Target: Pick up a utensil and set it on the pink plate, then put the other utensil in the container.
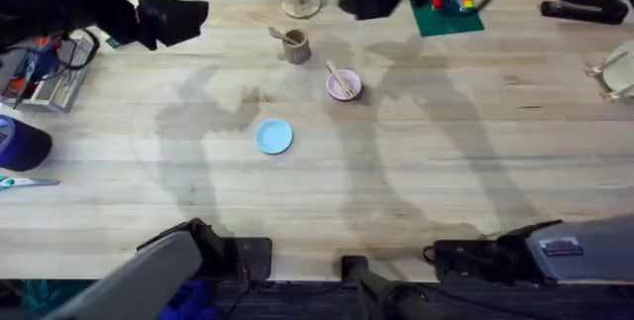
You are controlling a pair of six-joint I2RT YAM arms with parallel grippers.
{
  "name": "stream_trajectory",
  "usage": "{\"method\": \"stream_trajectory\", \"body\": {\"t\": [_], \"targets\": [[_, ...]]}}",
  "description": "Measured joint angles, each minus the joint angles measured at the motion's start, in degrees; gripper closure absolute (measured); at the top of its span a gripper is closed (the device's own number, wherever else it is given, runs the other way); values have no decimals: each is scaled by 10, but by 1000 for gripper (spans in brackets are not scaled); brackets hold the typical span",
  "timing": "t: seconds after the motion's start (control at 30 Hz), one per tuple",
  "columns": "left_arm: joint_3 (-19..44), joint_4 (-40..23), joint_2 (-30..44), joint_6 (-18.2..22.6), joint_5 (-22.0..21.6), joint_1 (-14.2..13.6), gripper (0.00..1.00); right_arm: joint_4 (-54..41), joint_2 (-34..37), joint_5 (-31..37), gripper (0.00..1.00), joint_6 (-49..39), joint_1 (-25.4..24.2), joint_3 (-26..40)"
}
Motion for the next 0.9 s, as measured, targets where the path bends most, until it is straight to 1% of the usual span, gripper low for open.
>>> {"method": "stream_trajectory", "body": {"t": [0.03,0.13,0.2,0.4,0.53,0.67,0.9], "targets": [[0,-42,-39,-14,-18,0,8,-66,-42,28,6,0,-24,0],[0,-90,-74,-23,-32,-4,8,-122,-76,56,6,0,-55,0],[0,-117,-92,-26,-38,-13,8,-150,-94,71,6,0,-78,0],[0,-179,-125,-29,-48,-56,8,-221,-144,120,6,19,-156,0],[0,-202,-137,-31,-49,-82,8,-256,-171,163,6,40,-198,0],[0,-214,-140,-33,-49,-91,8,-262,-186,189,6,56,-216,0],[0,-215,-140,-41,-49,-92,8,-274,-187,203,5,65,-216,0]]}}
